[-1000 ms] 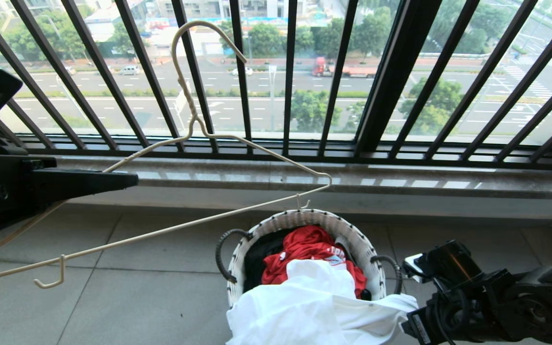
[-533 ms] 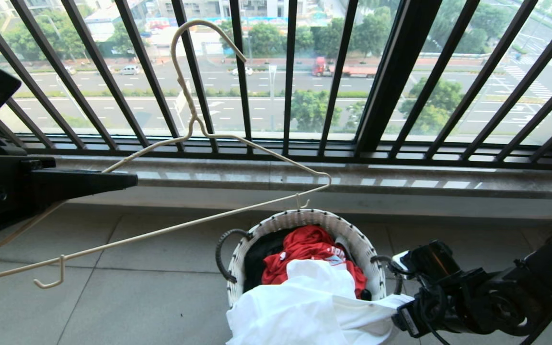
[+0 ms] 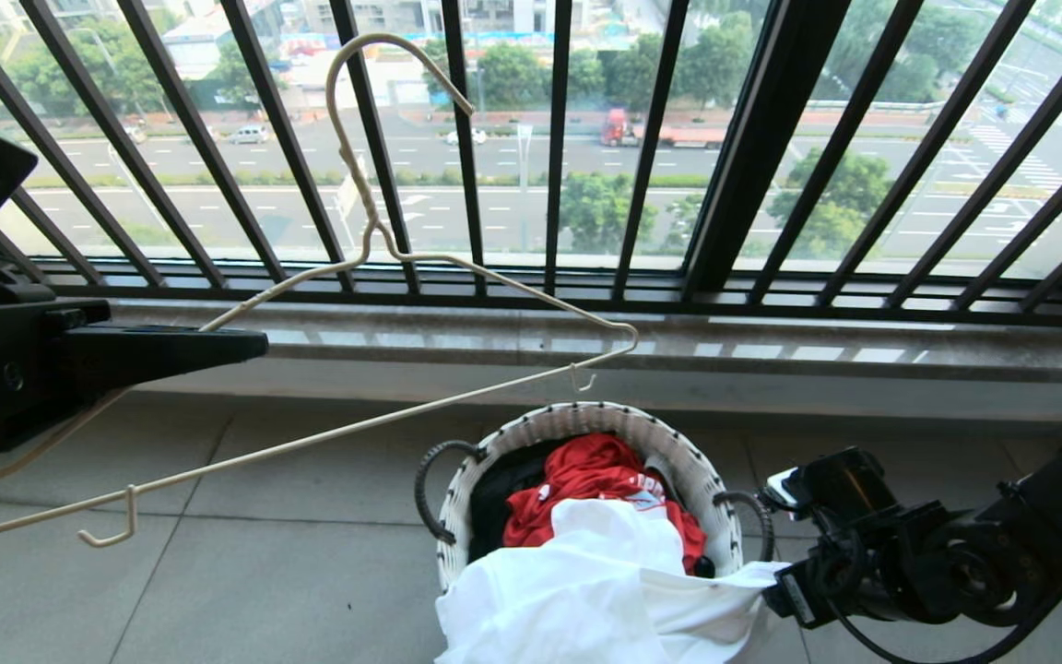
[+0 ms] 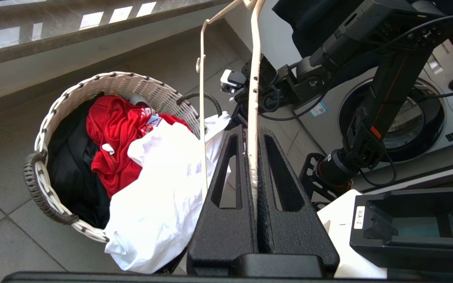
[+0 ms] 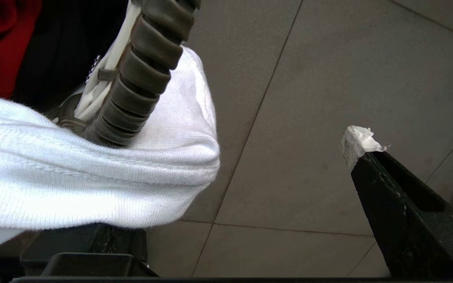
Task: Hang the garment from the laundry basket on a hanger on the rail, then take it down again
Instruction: Hang the clothes on the clothes rack
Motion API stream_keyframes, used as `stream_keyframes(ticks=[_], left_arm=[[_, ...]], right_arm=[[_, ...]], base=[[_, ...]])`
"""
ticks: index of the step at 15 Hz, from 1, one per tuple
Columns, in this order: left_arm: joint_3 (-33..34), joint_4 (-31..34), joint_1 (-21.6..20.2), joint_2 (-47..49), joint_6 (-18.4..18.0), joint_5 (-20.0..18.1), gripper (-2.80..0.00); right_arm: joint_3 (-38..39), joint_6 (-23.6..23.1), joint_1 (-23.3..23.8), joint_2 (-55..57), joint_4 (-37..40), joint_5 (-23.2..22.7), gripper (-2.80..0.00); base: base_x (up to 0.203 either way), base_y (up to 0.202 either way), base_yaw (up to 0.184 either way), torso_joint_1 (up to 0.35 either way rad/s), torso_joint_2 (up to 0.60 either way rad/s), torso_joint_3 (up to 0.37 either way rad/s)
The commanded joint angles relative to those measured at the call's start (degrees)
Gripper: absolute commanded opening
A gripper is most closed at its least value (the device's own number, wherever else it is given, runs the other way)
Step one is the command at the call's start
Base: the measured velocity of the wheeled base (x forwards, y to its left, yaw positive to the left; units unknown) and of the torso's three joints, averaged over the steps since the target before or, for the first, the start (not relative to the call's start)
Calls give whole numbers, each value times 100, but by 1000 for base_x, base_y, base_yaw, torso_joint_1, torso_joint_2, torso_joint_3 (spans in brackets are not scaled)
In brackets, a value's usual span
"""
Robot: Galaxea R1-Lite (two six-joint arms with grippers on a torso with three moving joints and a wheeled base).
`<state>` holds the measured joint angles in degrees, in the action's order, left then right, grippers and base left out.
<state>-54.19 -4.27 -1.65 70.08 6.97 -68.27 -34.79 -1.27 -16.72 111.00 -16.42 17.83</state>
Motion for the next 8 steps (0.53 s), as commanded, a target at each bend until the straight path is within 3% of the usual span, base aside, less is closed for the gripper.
stream_keyframes(ticks=[1, 8], left_arm=[[5, -4, -2, -3, 6, -37, -280], [13, -4, -2, -56, 6, -37, -280]], right_arm=[[-37, -5, 63, -73, -7, 1, 0], [148, 28, 11, -510, 25, -140, 0]], base=[[0, 0, 0, 0, 0, 0], [0, 0, 0, 0, 0, 0]])
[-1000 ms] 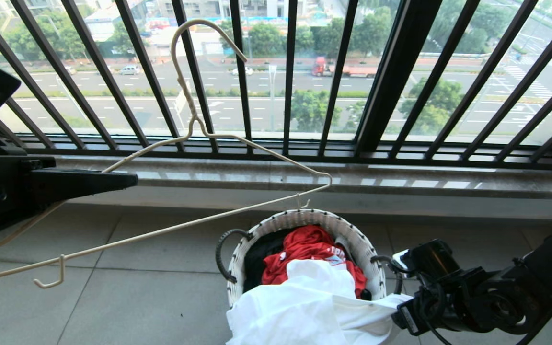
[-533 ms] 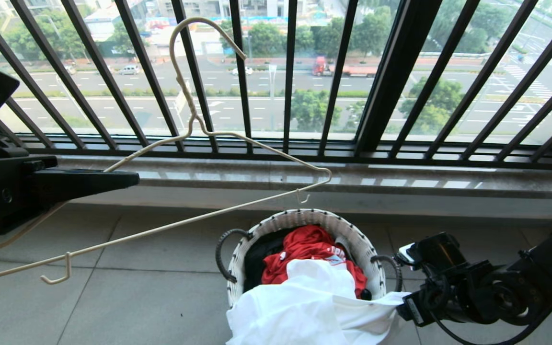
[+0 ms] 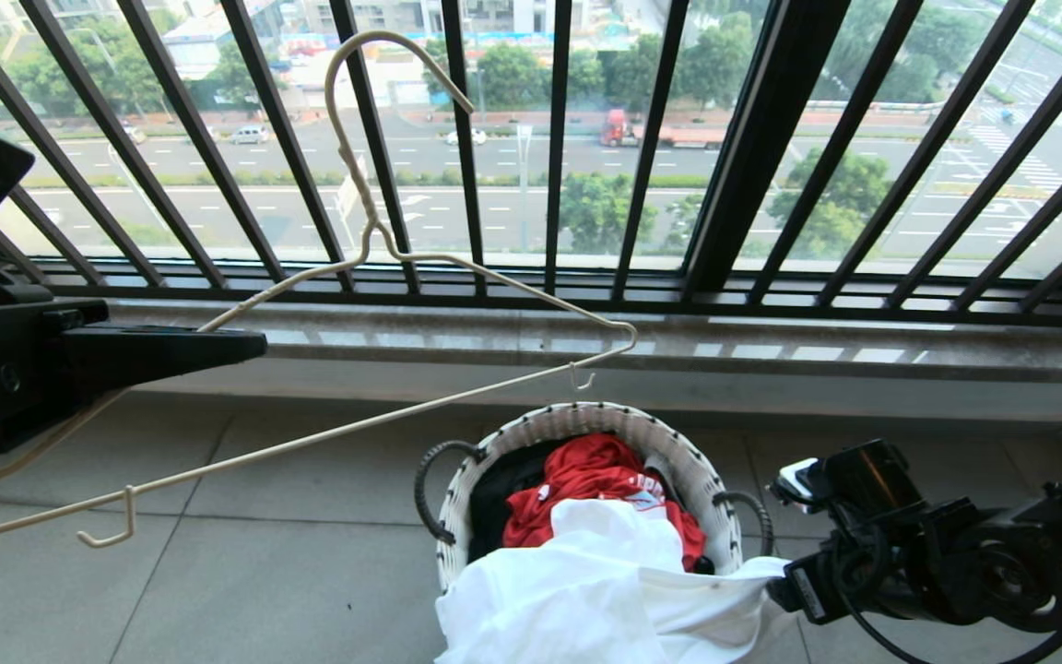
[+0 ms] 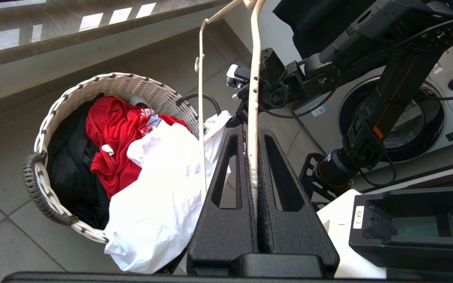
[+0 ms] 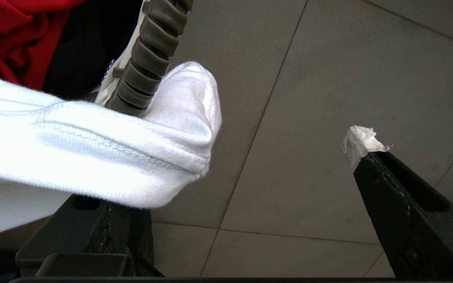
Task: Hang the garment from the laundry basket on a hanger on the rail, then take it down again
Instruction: Hang the clothes on the clothes rack
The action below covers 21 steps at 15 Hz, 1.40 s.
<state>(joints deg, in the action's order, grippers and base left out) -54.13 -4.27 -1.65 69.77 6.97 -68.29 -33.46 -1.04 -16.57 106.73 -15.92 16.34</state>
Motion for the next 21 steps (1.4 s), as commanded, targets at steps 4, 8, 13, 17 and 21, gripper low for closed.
stream_keyframes(ticks=[4, 8, 13, 17, 21], left_arm=[[2, -4, -7, -42, 6, -36, -280], [7, -4, -11, -36, -3, -36, -280], [-1, -13, -20, -42, -3, -36, -280], [-1, -13, -20, -42, -3, -36, -280], [25, -9, -20, -109, -3, -36, -280]], right_arm=[[-19, -7, 46, 293, -185, 143, 0], [-29, -38, 48, 511, -413, 221, 0], [-38, -107, 53, 689, -892, 282, 0], [93, -116, 42, 277, -862, 255, 0], [323, -169, 22, -187, -799, 106, 0]], base=[[0, 0, 0, 0, 0, 0], [0, 0, 0, 0, 0, 0], [0, 0, 0, 0, 0, 0], [0, 0, 0, 0, 0, 0], [0, 0, 0, 0, 0, 0]])
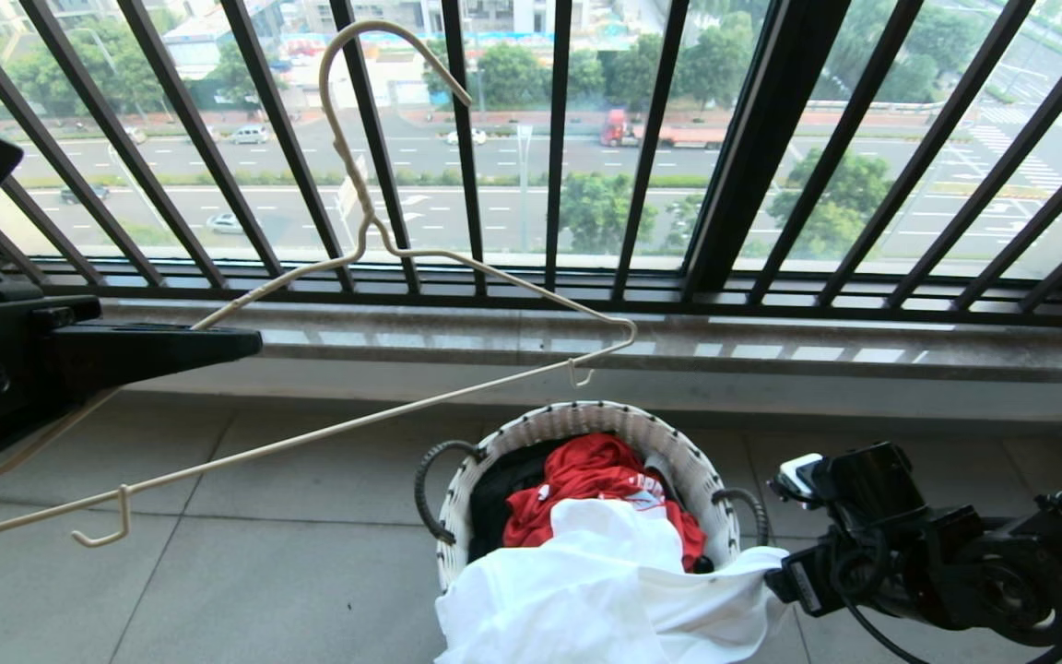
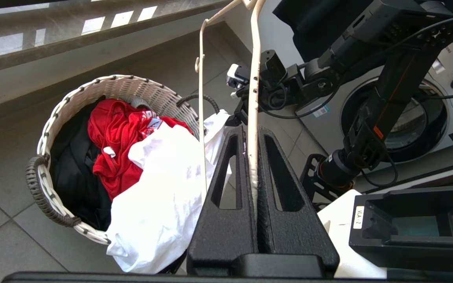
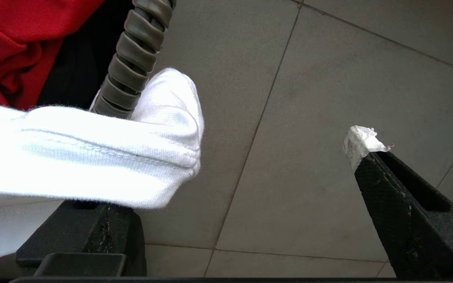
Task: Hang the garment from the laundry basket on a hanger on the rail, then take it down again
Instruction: Hang the clothes on the clothes rack
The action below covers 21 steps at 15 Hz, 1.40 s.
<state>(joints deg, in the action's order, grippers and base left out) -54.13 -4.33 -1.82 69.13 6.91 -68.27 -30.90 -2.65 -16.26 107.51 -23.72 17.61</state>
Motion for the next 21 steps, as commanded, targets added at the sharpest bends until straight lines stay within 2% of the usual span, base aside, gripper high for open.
stream_keyframes(ticks=[1, 6, 10, 13, 14, 21], left_arm=[[34, -7, -3, -57, 3, -38, -280], [34, -7, -3, -57, -6, -38, -280], [34, -7, -12, -57, -6, -38, -280], [34, -7, -12, -57, -6, -38, -280], [34, -7, -14, -57, -6, -38, -280], [33, -7, -100, -110, 3, -38, -280]], right_arm=[[76, 1, -9, -274, -28, -21, 0], [38, -31, 97, 59, -83, 72, 0], [39, -67, 149, 436, -656, 75, 0], [41, -149, 141, 411, -704, 58, 0], [40, -149, 141, 393, -704, 49, -280], [155, -139, 141, 278, -1152, -307, -280]], base=[[0, 0, 0, 0, 0, 0], [0, 0, 0, 0, 0, 0], [0, 0, 0, 0, 0, 0], [0, 0, 0, 0, 0, 0], [0, 0, 0, 0, 0, 0], [0, 0, 0, 0, 0, 0]])
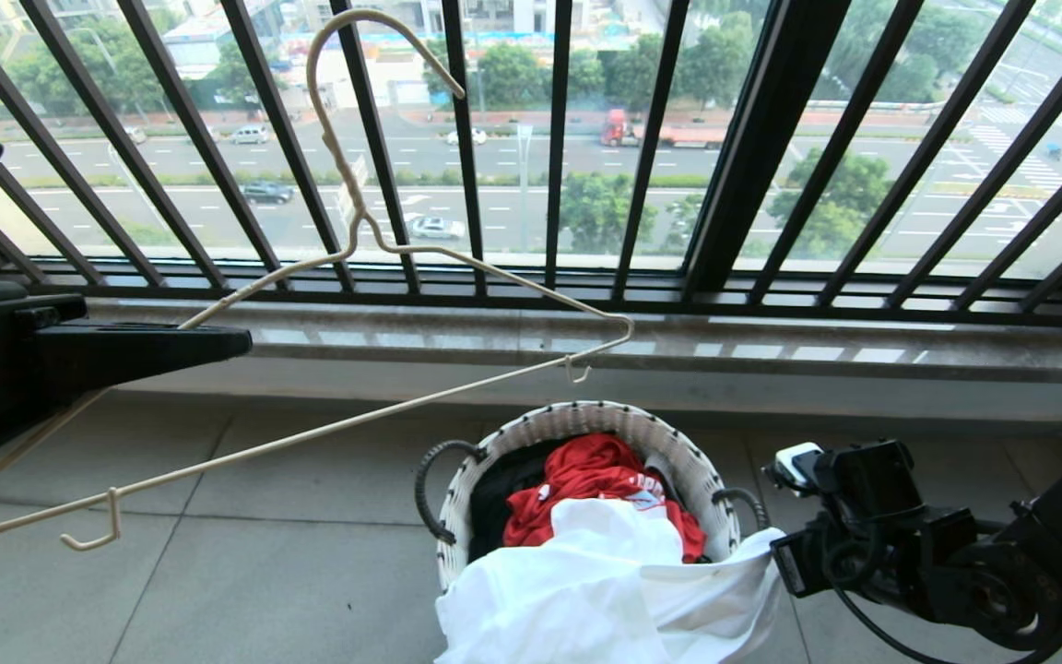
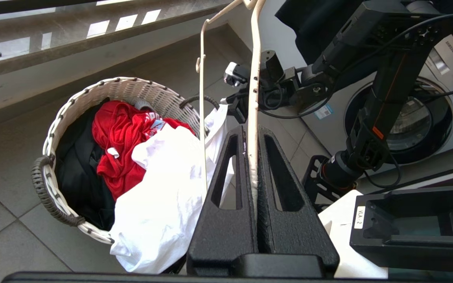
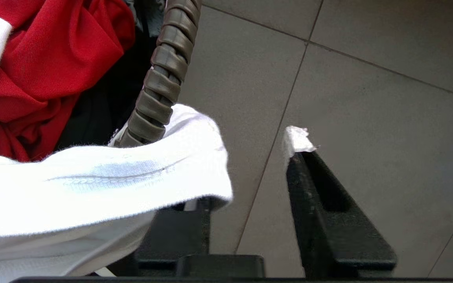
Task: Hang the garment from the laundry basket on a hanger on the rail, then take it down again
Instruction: Hang the clothes on the clothes rack
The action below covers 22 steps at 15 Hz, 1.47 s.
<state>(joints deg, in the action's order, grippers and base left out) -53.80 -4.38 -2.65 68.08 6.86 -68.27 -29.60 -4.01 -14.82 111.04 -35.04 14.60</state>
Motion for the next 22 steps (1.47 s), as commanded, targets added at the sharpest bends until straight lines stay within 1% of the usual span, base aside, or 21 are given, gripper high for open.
stream_keyframes(ticks=[1, 4, 6, 8, 10, 12, 14, 16, 19, 20, 21, 22], left_arm=[[1, -2, -17, -6, 8, -38, -280], [1, -2, -17, -39, 14, -38, -280], [2, 8, -17, -51, 17, -83, -280], [1, 65, 60, -109, 34, -90, -280], [8, 96, 145, -248, 43, -90, -280], [16, 263, 412, -312, 51, -83, -280], [-16, 518, 808, -329, 57, -75, -280], [-22, 686, 1188, -323, 66, -56, -280], [-3, 796, 1640, -165, 85, -16, -280], [22, 797, 1808, -71, 93, 46, -280], [37, 798, 1984, 43, 95, 248, -280], [70, 780, 2222, 154, 91, 600, -280]], right_arm=[[16, 5, -3, -129, -21, -55, -280], [19, 22, -3, -382, -8, -162, -280], [30, 11, -3, -861, 98, -219, -280], [-78, 15, -3, -1447, 598, -271, -280], [-536, 207, -3, -2042, 1593, -457, -280], [-1293, 631, -3, -2416, 2658, -767, -280], [-2056, 1145, -8, -2664, 3603, -1092, -280], [-2659, 1494, -17, -2719, 4127, -1249, -280], [-3237, 1706, -67, -2735, 4766, -1293, -280], [-3480, 1853, -143, -2740, 5019, -1293, -280], [-3714, 1963, -212, -2729, 5306, -1293, -280], [-3971, 2047, -265, -2716, 5650, -1296, -280]], base=[[0, 0, 0, 0, 0, 0], [0, 0, 0, 0, 0, 0], [0, 0, 0, 0, 0, 0], [0, 0, 0, 0, 0, 0], [0, 0, 0, 0, 0, 0], [0, 0, 0, 0, 0, 0], [0, 0, 0, 0, 0, 0], [0, 0, 0, 0, 0, 0], [0, 0, 0, 0, 0, 0], [0, 0, 0, 0, 0, 0], [0, 0, 0, 0, 0, 0], [0, 0, 0, 0, 0, 0]])
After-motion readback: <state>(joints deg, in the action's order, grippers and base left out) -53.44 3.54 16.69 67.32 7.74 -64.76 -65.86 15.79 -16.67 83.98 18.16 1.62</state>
